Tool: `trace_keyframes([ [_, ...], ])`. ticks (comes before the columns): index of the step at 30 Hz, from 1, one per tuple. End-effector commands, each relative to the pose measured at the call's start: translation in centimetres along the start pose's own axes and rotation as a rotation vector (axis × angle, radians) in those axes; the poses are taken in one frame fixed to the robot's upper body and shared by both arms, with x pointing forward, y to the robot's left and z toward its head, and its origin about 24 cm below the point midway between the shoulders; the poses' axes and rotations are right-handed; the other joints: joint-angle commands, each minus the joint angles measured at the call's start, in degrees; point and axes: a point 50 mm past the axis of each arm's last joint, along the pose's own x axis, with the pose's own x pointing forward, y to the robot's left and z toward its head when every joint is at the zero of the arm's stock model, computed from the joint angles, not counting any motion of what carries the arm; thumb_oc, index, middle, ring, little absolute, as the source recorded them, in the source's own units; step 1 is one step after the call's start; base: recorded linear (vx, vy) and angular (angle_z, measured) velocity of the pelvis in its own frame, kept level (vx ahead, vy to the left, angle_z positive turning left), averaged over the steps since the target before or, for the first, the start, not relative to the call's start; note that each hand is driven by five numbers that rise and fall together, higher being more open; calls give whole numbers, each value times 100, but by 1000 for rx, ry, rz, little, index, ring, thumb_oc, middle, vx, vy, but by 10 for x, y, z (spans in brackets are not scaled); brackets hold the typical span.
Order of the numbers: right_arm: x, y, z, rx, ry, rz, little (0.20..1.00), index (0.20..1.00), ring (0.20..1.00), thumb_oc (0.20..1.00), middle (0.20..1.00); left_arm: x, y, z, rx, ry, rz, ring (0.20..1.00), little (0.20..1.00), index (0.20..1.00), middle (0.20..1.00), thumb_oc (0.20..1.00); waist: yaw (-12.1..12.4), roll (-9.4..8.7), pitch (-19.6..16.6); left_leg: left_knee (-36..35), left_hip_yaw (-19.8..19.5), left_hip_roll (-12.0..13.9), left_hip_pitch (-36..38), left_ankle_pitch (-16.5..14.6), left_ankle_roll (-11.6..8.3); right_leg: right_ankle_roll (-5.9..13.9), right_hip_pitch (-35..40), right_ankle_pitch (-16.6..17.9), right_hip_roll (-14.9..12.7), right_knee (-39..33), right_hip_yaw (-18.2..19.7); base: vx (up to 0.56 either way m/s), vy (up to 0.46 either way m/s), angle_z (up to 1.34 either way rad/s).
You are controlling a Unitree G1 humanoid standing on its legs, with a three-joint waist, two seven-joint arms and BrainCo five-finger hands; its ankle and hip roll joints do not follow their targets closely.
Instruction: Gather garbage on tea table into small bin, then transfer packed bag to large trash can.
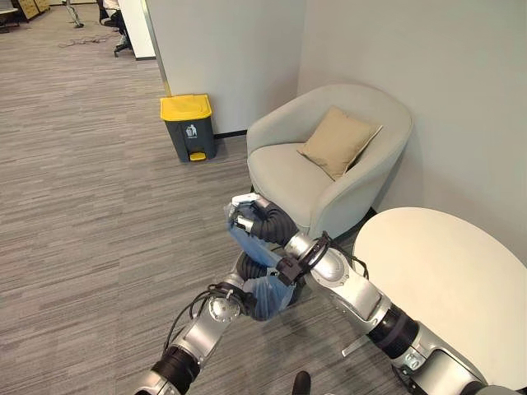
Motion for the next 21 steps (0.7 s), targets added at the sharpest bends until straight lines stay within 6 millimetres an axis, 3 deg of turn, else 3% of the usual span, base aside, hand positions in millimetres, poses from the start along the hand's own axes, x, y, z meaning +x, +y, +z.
trace_keyframes([
  [1, 35, 26, 65, 50, -319, 131, 200, 200, 200, 200, 200, 25, -7, 33, 86, -136, -5, 1000, 1000, 1000, 1000, 1000, -10, -156, -50, -44, -134, -104, -76, -408, -142, 615, 532, -936, -267, 126, 346, 0, 0, 0],
  [2, 36, 28, 65, 48, -319, 137, 200, 200, 200, 200, 200, 27, -8, 35, 87, -141, -4, 1000, 1000, 1000, 1000, 1000, -13, -157, -53, -44, -133, -108, -74, -410, -140, 614, 534, -937, -267, 128, 346, -11, 21, 4],
  [3, 38, 32, 65, 45, -318, 152, 200, 200, 200, 200, 200, 31, -8, 40, 87, -153, 5, 410, 410, 410, 410, 410, -32, -156, -60, -44, -127, -112, -68, -412, -138, 611, 530, -926, -270, 122, 355, -13, 21, 4],
  [4, 40, 34, 66, 52, -321, 157, 200, 200, 200, 200, 200, 34, -4, 47, 68, -174, 25, 200, 200, 200, 200, 200, -51, -149, -65, -44, -113, -115, -59, -415, -135, 612, 526, -907, -276, 106, 374, 0, 0, 0],
  [13, 34, 26, 50, 14, -253, 131, 200, 200, 200, 200, 200, 29, 13, 59, -61, -228, 95, 200, 200, 200, 200, 200, -64, -105, -65, -44, -61, -122, -52, -412, -126, 633, 539, -849, -296, 49, 393, -6, 6, -5],
  [19, 20, 11, 30, -79, -159, 96, 200, 200, 200, 200, 200, 20, 25, 66, -132, -288, 105, 200, 200, 200, 200, 200, -74, -76, -67, -44, -68, -134, -59, -410, -127, 659, 557, -841, -326, 22, 370, 1, 1, -1],
  [20, 18, 9, 27, -83, -146, 89, 363, 363, 363, 363, 363, 19, 28, 67, -139, -296, 110, 200, 200, 200, 200, 200, -76, -71, -66, -44, -70, -133, -61, -409, -129, 661, 560, -841, -330, 21, 365, 0, 0, 0],
  [21, 15, 6, 25, -92, -137, 80, 796, 796, 796, 796, 796, 17, 31, 67, -147, -302, 119, 200, 200, 200, 200, 200, -81, -66, -71, -44, -70, -137, -61, -410, -128, 663, 562, -842, -331, 19, 364, 0, 0, 0],
])
